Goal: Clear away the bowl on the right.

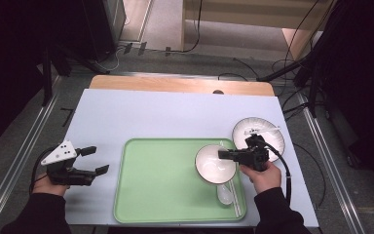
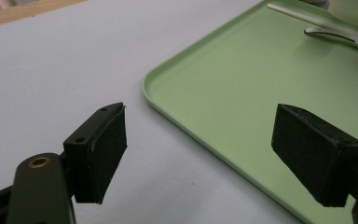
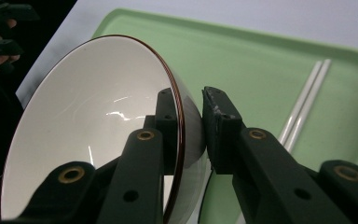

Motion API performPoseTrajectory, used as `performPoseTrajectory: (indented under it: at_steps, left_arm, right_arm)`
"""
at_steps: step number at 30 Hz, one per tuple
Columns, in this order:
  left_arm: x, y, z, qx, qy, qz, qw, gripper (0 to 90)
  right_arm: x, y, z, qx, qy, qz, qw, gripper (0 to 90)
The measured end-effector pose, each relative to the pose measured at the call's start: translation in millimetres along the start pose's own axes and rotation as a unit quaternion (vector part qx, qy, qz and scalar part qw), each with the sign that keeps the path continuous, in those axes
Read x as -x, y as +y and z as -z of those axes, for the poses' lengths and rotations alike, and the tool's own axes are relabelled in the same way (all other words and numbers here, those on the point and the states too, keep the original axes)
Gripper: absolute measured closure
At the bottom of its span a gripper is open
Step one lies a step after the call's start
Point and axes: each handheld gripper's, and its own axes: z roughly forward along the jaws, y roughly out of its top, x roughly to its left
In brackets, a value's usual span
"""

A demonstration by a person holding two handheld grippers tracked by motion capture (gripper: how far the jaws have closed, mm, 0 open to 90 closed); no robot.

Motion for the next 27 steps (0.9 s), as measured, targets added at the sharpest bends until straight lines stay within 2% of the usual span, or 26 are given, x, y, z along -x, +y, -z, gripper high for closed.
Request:
performPoseTrajectory:
  at_steps: [14,27]
  left_arm:
    - [-0.3,2.9,-4.3,0.0,-0.005,-0.002,1.0,18.0]
    - [-0.3,3.2,-4.6,0.002,-0.005,-0.002,1.0,18.0]
  right_arm:
    - [-16.8,-15.6,-15.1,-0.042,0.013,0.018,0.9989,76.6]
    - [-27.6,-21.5,-31.7,-0.08,0.03,0.042,0.9954,75.5]
